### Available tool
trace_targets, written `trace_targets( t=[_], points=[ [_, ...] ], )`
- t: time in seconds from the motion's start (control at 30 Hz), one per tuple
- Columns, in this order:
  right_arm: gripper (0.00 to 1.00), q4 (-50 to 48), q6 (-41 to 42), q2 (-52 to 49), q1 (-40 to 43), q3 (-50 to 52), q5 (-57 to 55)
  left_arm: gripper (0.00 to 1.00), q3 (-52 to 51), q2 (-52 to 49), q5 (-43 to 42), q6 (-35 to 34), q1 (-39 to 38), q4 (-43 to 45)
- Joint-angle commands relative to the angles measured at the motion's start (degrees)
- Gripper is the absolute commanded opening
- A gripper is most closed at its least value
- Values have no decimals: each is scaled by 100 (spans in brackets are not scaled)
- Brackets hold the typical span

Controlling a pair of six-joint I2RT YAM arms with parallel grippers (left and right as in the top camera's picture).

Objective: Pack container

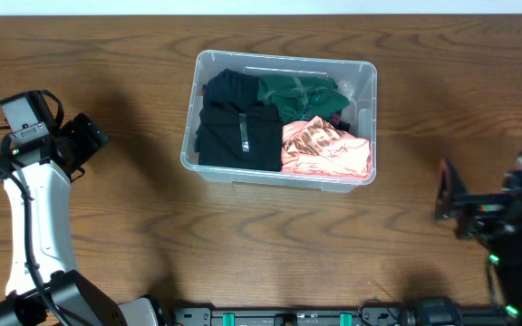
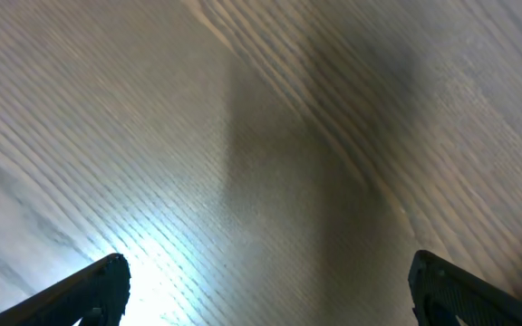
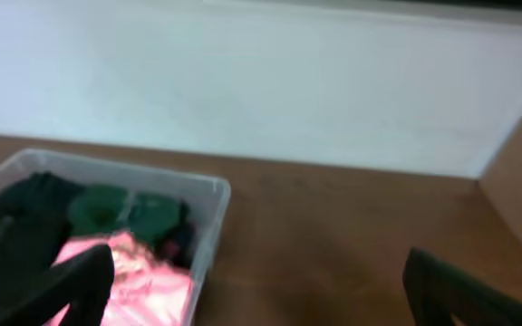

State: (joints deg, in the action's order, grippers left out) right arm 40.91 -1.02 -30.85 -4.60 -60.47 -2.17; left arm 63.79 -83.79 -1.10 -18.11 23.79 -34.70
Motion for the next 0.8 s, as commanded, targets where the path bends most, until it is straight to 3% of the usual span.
trace_targets(
  t=[0.0,0.17,0.3,0.77],
  points=[
    [99,-848,-293,470,315,1209,623,98,83,17,24,46,20,-22],
    [99,-2782,-291,1137,758,3084,1305,98,83,17,24,46,20,-22],
    [99,-3668,-225,1589,809,4142,1469,98,83,17,24,46,20,-22],
    [99,-3875,-118,2498,807,5587,1467,98,83,17,24,46,20,-22]
  ],
)
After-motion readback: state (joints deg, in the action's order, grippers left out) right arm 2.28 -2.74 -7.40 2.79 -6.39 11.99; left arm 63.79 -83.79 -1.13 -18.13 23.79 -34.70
